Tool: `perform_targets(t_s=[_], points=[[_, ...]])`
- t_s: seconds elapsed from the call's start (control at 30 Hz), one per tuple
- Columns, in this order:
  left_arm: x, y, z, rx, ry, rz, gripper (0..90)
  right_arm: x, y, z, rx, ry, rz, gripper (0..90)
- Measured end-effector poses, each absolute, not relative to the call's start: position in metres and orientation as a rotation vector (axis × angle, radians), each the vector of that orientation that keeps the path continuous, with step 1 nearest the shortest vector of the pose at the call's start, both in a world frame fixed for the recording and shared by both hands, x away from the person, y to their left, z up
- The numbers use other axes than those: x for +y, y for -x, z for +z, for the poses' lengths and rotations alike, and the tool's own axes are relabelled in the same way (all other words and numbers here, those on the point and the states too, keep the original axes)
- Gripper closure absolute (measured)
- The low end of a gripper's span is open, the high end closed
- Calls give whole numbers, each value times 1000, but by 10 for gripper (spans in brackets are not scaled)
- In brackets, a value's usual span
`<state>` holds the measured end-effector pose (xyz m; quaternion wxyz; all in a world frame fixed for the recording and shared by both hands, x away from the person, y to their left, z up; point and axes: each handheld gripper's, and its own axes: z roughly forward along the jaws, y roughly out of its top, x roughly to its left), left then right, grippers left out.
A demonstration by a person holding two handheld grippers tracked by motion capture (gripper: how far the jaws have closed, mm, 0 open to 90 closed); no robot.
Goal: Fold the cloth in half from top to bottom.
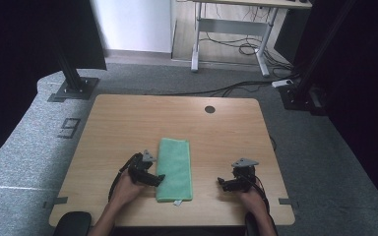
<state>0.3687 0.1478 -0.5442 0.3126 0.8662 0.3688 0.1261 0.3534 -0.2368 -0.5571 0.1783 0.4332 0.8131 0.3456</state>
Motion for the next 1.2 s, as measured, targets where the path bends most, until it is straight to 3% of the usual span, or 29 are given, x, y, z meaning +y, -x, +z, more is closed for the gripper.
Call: perform_targets(t_s=[0.2,0.43,0.63,1.2], points=[[160,-365,-542,945,-2310,310,45,-237,-353,-557,2298,-1229,976,0],[153,-375,-539,997,-2199,300,20,-237,-353,-557,2297,-1230,976,0],[145,-381,-546,1017,-2244,365,14,-237,-353,-557,2298,-1228,977,0],[147,-382,-549,1006,-2232,359,0,-220,-368,-542,2342,-1182,1049,40]])
